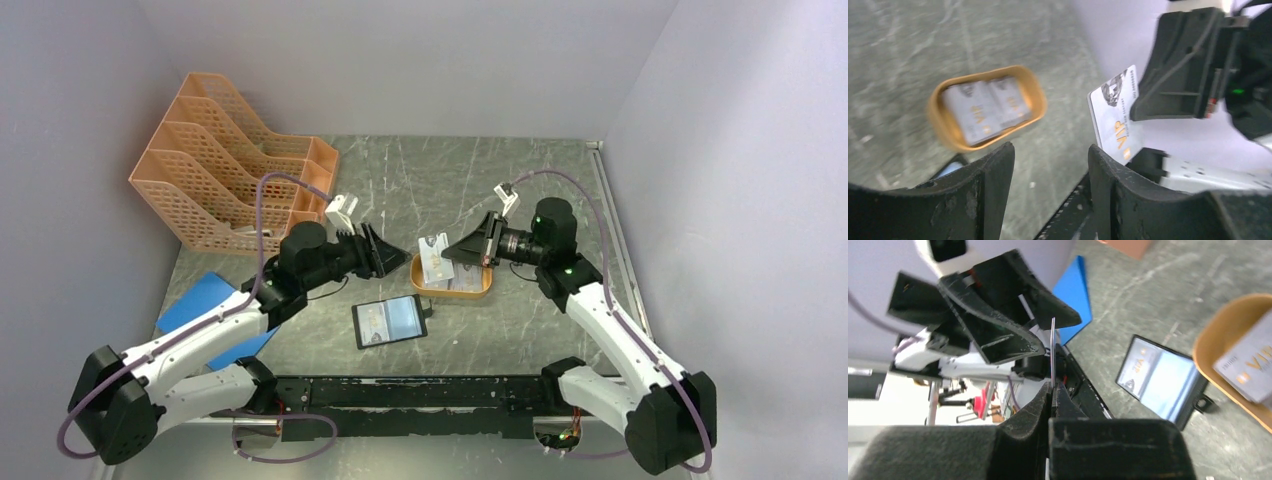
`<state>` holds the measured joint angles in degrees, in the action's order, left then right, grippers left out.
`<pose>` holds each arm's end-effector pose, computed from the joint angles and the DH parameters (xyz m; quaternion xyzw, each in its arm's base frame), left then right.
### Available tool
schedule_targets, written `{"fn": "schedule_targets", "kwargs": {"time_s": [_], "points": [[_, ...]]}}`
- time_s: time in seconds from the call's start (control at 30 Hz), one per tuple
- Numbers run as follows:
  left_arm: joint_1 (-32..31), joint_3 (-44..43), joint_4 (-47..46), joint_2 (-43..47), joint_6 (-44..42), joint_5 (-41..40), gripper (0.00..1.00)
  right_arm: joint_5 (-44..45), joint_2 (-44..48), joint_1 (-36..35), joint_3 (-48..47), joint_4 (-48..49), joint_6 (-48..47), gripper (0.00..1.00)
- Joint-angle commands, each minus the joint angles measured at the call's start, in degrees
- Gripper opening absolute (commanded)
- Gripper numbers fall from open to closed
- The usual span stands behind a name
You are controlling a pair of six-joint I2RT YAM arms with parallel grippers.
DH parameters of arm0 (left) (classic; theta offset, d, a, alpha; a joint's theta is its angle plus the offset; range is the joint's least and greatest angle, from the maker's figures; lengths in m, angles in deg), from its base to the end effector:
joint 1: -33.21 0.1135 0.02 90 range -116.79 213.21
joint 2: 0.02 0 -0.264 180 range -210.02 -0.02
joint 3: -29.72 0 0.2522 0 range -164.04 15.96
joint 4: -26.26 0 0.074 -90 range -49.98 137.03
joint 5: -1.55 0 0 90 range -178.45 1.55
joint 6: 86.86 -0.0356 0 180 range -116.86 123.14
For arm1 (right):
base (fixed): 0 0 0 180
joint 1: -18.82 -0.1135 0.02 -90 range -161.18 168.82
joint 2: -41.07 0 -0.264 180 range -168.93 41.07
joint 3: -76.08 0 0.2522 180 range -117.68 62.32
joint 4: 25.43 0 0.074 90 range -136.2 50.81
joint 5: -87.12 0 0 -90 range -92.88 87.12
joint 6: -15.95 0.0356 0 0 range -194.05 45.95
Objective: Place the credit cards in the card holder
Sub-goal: Adjust the credit card.
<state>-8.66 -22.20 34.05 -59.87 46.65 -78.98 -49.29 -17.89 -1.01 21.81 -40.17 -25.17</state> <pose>0.1765 -0.1660 0.2774 0.0385 0.7951 -0.4563 0.3977 0.2059 0.1017 0.2863 -0.0322 0.7834 0.5651 0.2568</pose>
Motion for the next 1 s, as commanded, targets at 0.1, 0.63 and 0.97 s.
{"fn": "schedule_targets", "kwargs": {"time_s": [0.1,0.63,0.97], "points": [[3.9,4.4,-23.9,6.8,9.9,18.1,0.61,-13.6,5.8,0.2,-1.6,12.6,-2.3,0.0],[5.0,0.4,-33.5,6.7,8.1,28.8,0.6,-16.7,3.7,-3.5,0.3,44.0,20.8,0.0],[5.0,0.0,-34.1,5.4,6.7,29.7,0.57,-15.4,2.4,-5.8,-0.6,43.0,20.2,0.0]]}}
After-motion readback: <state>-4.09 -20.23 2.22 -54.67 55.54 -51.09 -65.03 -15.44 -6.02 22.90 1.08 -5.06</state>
